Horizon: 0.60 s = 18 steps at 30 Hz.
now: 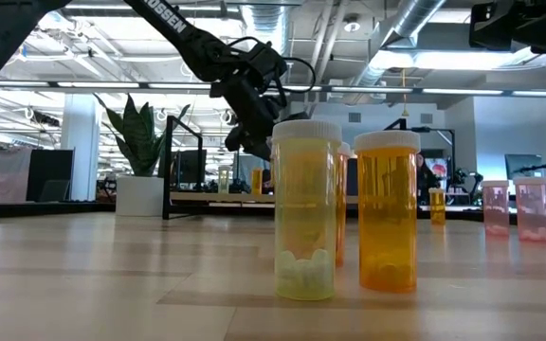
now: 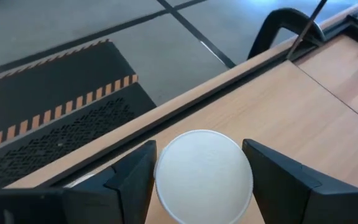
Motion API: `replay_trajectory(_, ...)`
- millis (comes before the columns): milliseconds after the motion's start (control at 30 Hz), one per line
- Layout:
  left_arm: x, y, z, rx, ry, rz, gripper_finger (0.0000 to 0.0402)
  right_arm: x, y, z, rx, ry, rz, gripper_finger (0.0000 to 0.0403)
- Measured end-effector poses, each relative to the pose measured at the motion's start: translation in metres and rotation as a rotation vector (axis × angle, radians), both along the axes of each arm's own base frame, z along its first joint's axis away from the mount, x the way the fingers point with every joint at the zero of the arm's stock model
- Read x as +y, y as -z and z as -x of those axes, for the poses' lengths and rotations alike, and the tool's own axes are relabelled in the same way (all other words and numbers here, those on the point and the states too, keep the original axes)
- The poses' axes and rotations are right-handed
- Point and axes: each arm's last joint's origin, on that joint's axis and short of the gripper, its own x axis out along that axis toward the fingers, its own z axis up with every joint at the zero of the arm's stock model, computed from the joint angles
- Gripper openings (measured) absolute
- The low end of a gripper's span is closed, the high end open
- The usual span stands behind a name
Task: Pick and place medicine bottles onto shelf by color
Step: Put the top right big orange pill bottle on the shelf
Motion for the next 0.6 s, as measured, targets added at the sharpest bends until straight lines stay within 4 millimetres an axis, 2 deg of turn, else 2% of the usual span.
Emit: replay_trajectory(600,-0.0043,-0.0031,-0.0038,-0.066,-0.08,-0.012,0.0222,0.0,0.0,0.0,0.0,0.0,0.0,0.0223)
